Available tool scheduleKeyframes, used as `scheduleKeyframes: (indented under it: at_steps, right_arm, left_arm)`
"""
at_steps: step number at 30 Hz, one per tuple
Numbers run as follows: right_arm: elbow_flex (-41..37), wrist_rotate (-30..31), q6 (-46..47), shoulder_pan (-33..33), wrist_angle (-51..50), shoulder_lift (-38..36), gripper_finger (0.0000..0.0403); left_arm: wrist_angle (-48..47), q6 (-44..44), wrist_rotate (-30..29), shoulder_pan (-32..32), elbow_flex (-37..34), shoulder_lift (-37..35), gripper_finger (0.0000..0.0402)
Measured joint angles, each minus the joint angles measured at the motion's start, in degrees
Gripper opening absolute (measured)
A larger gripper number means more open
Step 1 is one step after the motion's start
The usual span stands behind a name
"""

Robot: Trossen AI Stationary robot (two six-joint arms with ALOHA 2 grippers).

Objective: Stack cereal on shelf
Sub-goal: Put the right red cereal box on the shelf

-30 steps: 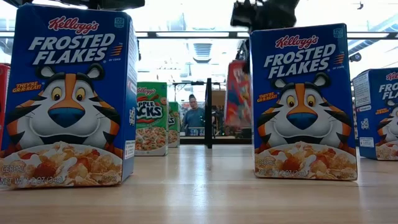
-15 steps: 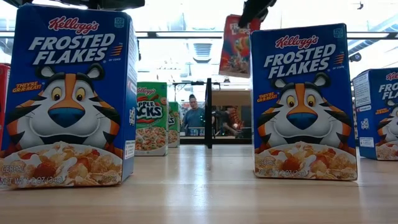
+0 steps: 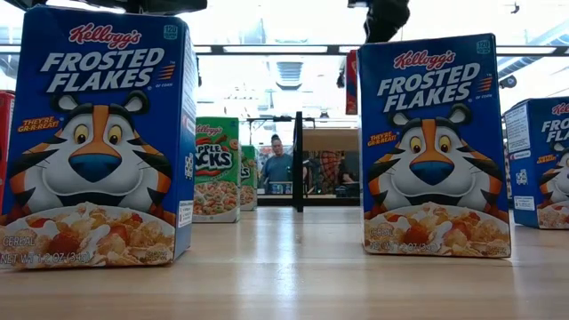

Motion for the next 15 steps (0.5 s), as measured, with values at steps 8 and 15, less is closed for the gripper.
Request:
scheduleKeyframes:
  at_steps: [8, 15]
  right_arm:
    - [0.0, -8.3, -11.7, -11.3, 0.3, 1.5, 0.0160]
    - [0.0, -9.8, -14.5, -16.7, -0.3, 2.5, 0.0160]
  left_arm:
    - [0.0, 0.0, 0.0, 0.0, 0.0, 0.0, 0.0000]
    - [0.0, 0.0, 0.0, 0.0, 0.0, 0.0, 0.0000]
